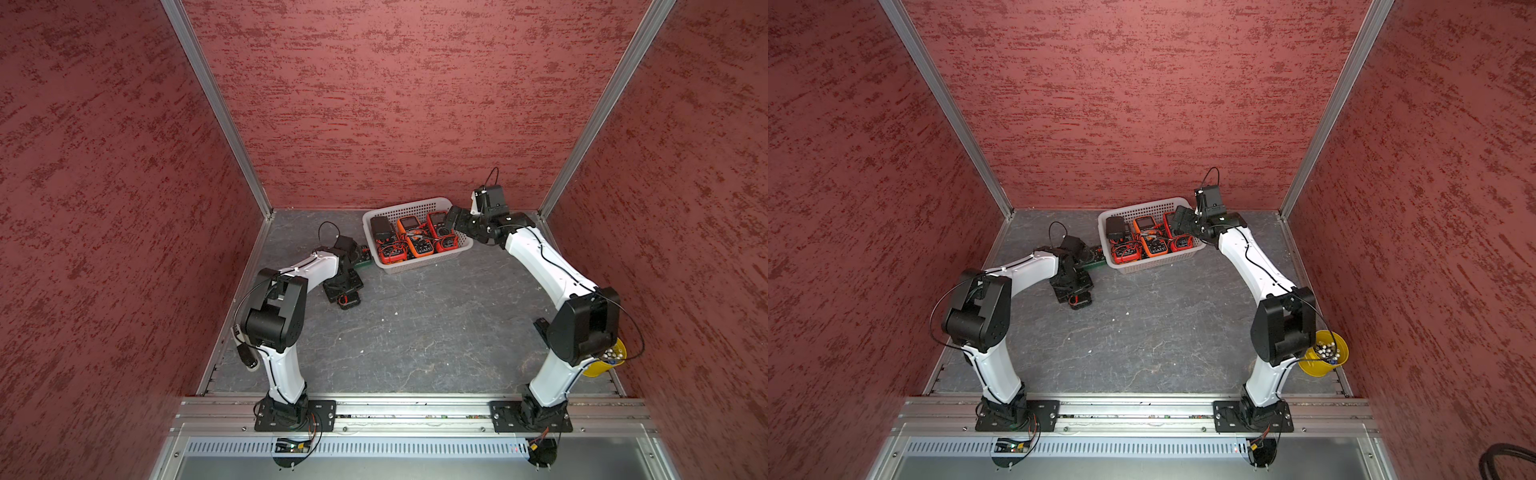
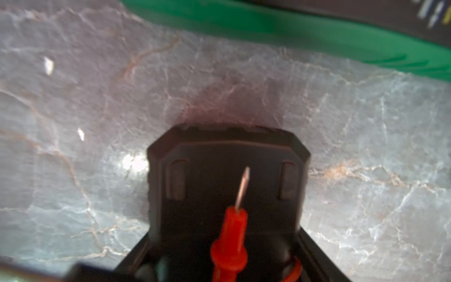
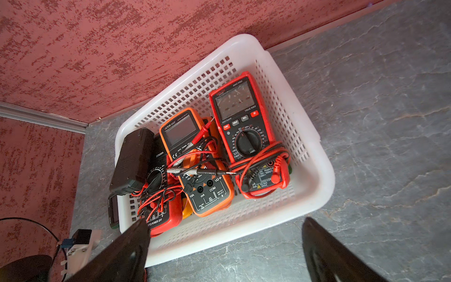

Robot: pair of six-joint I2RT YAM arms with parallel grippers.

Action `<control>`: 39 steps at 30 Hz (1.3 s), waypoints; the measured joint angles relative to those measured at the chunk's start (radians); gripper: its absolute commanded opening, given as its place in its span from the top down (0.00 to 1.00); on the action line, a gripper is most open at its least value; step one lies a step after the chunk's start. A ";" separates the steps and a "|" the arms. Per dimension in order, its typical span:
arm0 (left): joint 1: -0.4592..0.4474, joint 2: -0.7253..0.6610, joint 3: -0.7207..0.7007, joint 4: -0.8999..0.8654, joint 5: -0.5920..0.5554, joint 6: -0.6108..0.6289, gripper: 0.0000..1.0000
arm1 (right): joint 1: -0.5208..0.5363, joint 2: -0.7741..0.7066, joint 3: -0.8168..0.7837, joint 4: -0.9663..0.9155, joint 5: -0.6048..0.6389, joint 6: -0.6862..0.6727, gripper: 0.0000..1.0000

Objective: Put the multimeter into the basket
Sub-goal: Pick up the multimeter from the center of the board, then place the multimeter in the basket.

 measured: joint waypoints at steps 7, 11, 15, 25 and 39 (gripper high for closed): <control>-0.003 -0.122 -0.006 -0.047 -0.019 0.000 0.41 | 0.000 0.000 0.000 0.000 0.000 0.000 0.01; -0.013 -0.220 0.017 -0.089 -0.038 -0.005 0.41 | 0.000 0.000 0.000 0.000 0.001 -0.001 0.01; -0.033 -0.291 0.087 -0.113 -0.049 -0.012 0.41 | 0.000 -0.002 0.000 0.000 0.001 -0.007 0.01; -0.119 -0.184 0.428 -0.078 -0.024 0.002 0.40 | 0.000 -0.018 0.000 0.000 0.011 -0.015 0.01; -0.211 0.372 1.093 -0.113 -0.008 0.056 0.40 | -0.032 -0.032 -0.034 0.003 0.012 -0.015 0.01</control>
